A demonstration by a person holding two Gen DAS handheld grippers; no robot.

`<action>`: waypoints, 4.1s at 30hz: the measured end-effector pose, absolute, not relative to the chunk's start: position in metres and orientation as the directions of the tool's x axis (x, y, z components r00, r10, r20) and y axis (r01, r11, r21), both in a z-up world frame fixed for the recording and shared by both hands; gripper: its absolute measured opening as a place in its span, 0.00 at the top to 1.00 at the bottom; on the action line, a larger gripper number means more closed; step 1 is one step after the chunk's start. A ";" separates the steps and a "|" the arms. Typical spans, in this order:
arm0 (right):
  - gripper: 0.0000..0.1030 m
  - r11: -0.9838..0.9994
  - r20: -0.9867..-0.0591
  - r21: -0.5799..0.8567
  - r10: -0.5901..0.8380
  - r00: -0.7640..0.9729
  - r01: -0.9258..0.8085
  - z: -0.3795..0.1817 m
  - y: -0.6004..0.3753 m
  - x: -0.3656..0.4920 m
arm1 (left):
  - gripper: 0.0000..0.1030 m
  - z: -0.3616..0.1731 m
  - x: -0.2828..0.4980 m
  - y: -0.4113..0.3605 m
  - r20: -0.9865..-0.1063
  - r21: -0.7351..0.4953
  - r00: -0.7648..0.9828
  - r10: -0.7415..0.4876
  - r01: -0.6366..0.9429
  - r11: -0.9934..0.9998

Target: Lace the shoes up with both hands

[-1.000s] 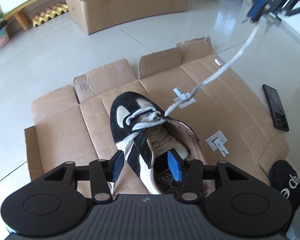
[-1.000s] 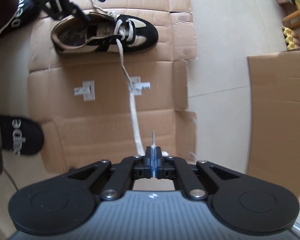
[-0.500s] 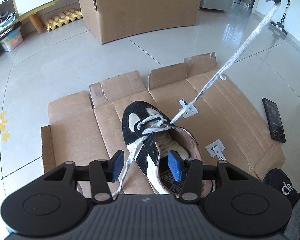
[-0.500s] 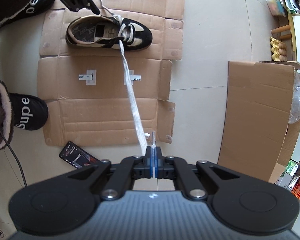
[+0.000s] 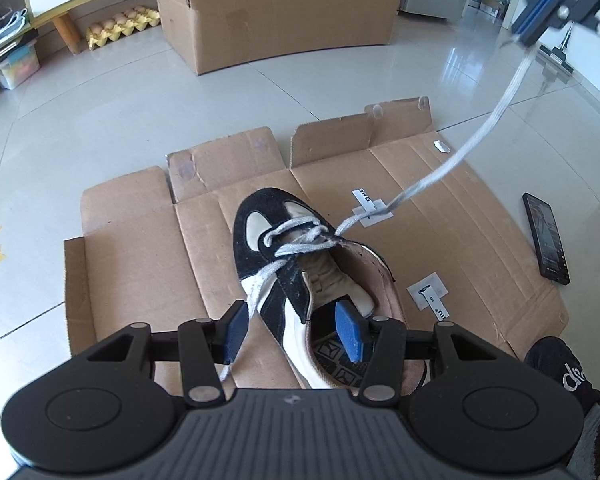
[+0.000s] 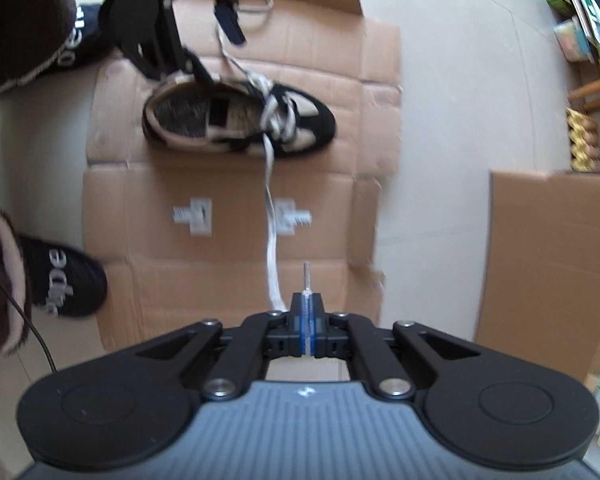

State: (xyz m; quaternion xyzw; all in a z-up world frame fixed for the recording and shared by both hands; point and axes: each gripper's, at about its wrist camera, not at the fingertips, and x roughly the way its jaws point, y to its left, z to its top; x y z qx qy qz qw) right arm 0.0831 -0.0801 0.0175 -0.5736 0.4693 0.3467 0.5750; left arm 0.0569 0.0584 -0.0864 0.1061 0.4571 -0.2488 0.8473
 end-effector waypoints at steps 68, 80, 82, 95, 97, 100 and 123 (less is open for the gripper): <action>0.98 0.520 -0.919 0.060 0.363 0.157 -0.852 -0.121 -0.036 0.140 | 0.89 -0.152 0.106 0.119 -0.759 -0.566 0.336 -0.558 0.086 0.820; 0.98 0.518 -0.919 0.058 0.362 0.157 -0.853 -0.118 -0.032 0.141 | 0.89 -0.147 0.103 0.115 -0.768 -0.530 0.344 -0.540 0.130 0.838; 0.98 0.518 -0.917 0.059 0.367 0.159 -0.854 -0.117 -0.032 0.140 | 0.89 -0.146 0.102 0.113 -0.773 -0.516 0.347 -0.532 0.145 0.844; 0.98 0.503 -0.903 0.024 0.381 0.196 -0.864 -0.116 -0.029 0.141 | 0.83 -0.132 0.096 0.091 -0.798 -0.401 0.344 -0.494 0.308 0.863; 0.98 0.494 -0.901 0.021 0.387 0.198 -0.869 -0.116 -0.029 0.142 | 0.79 -0.129 0.099 0.101 -0.772 -0.474 0.331 -0.542 0.267 0.839; 0.98 0.479 -0.896 0.022 0.399 0.196 -0.877 -0.117 -0.030 0.143 | 0.78 -0.133 0.105 0.123 -0.711 -0.605 0.338 -0.617 0.152 0.781; 0.85 0.454 -0.905 0.065 0.402 0.140 -0.889 -0.115 -0.031 0.151 | 1.00 -0.172 0.120 0.150 -0.597 -0.794 0.412 -0.688 -0.183 0.579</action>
